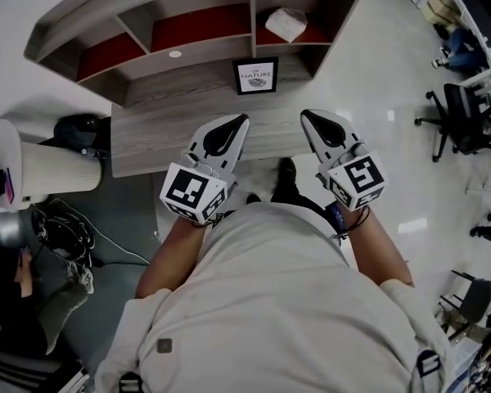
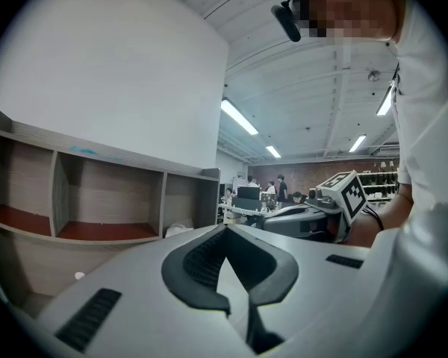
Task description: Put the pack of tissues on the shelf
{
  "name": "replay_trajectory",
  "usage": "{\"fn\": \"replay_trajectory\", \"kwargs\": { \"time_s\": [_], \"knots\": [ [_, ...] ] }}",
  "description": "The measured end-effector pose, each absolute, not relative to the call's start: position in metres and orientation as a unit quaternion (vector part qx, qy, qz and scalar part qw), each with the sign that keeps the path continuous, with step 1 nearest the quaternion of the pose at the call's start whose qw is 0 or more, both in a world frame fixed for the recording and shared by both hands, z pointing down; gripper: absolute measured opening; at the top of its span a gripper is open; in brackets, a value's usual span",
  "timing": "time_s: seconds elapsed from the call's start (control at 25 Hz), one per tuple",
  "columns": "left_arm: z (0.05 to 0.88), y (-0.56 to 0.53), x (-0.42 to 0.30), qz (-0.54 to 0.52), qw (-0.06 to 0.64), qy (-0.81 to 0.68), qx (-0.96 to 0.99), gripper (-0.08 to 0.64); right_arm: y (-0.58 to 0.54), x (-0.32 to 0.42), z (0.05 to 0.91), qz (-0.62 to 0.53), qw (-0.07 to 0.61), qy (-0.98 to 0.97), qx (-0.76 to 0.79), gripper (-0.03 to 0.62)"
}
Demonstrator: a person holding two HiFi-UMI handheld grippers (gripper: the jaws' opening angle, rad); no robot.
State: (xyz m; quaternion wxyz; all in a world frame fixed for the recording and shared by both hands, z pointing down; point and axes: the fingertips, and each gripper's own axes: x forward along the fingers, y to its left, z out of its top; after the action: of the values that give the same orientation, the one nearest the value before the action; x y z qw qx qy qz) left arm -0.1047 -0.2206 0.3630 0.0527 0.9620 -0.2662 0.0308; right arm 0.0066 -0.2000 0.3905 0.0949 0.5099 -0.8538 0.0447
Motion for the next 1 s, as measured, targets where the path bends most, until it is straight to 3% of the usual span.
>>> {"fn": "replay_trajectory", "kwargs": {
  "time_s": [0.48,1.0],
  "knots": [
    [0.357,-0.205,-0.120,0.024,0.054,-0.257,0.965,0.015,-0.174,0.000,0.382,0.038,0.100,-0.847,0.520,0.020],
    [0.362,-0.164,-0.087,0.019,0.076,-0.226,0.971,0.015,-0.119,0.033,0.388,0.055,0.108,-0.829,0.546,0.020]
  ]
}}
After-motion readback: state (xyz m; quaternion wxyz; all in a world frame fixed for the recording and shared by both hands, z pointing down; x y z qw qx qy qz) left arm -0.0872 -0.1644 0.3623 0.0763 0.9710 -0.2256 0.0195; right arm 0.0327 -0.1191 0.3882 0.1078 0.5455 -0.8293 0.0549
